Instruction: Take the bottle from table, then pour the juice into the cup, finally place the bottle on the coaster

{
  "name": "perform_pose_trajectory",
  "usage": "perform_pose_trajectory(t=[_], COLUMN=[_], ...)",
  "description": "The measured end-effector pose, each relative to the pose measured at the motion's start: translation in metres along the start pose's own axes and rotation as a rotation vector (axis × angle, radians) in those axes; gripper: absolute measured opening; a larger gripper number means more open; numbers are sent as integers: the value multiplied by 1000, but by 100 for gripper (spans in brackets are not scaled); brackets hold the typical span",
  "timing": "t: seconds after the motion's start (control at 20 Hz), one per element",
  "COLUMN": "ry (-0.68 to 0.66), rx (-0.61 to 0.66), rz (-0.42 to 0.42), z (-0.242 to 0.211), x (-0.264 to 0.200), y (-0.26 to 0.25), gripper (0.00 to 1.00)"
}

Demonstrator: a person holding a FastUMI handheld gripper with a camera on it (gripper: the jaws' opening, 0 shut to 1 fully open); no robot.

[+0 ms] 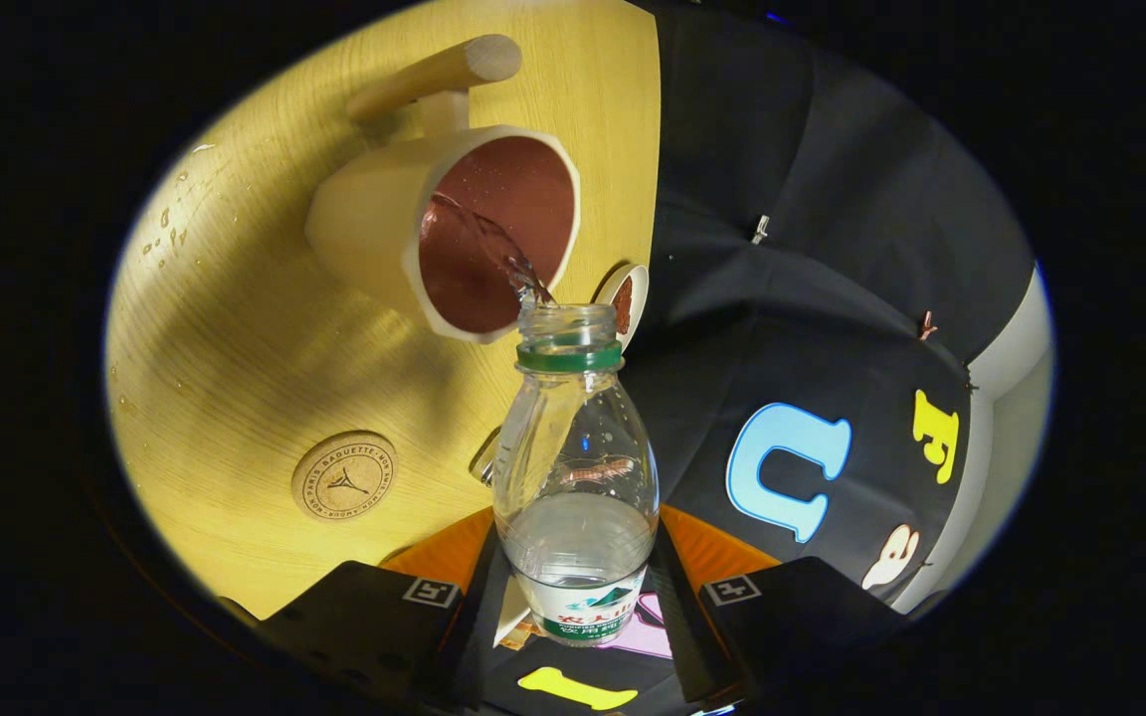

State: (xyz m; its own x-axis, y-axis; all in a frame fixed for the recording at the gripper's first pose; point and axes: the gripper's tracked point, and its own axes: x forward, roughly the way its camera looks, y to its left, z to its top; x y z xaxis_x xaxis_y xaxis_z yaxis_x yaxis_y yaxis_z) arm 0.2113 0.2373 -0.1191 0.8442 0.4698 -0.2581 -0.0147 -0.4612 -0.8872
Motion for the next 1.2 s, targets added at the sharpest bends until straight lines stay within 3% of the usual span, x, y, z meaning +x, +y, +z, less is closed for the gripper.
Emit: perform_pose_trajectory(t=[1.2], ry=[-41], rx=[-267], rz=[-6], z=[8], x=[1], y=[-16], gripper=[74])
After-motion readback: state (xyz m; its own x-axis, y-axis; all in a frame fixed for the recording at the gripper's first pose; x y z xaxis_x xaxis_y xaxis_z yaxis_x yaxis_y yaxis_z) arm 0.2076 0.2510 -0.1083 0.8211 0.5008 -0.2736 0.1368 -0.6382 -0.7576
